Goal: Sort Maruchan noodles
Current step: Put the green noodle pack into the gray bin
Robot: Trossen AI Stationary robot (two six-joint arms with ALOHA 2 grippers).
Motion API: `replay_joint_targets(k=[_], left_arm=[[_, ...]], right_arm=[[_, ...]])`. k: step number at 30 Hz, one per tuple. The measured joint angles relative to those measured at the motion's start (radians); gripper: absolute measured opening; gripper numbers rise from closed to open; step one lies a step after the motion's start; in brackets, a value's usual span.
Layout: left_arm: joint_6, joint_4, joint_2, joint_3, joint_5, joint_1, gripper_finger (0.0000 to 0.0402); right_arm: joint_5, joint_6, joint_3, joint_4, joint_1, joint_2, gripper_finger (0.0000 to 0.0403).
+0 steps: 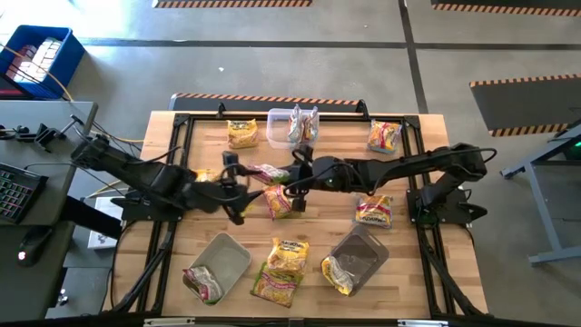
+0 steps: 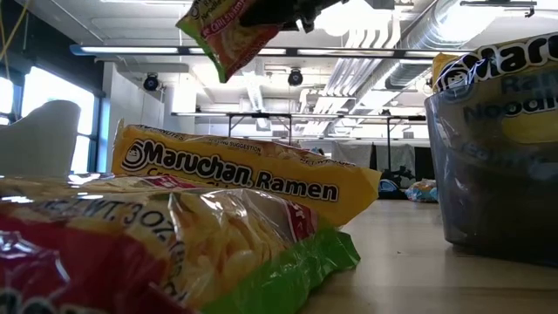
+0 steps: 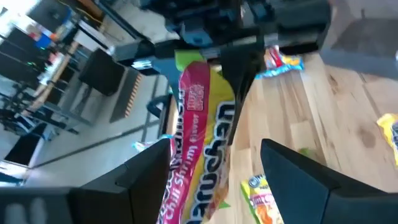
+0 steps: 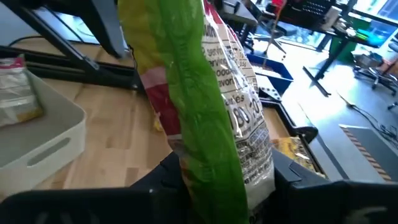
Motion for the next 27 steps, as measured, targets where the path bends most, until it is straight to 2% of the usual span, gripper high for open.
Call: replay_joint_targets(k=[8,14,18,24,27], left_arm=[[-0.021,-0.131,0.09,0.124,0.002,0.037,0.0241],[-0.093,-0.219,0.125,0.188,0.157,0.072,0.0229],[-0.103,-0.252,0.131,0.195,0.213,0.083,0.0188],[-0.057,-0.259,0.132,0.195,0.213,0.083,0.0104],[-0.046,-0.261,0.132,0.195,0.215,0.083,0.0076]], right_arm=[[-0.038,-0.019,0.0,0.04,0.031,0.0,0.01],[-0.042,-0.032,0.0,0.04,0.043,0.0,0.01],[-0.043,-0.037,0.0,0.045,0.046,0.0,0.0104],[-0.031,-0.04,0.0,0.053,0.049,0.0,0.0134],[-0.023,-0.041,0.0,0.053,0.049,0.0,0.0156]])
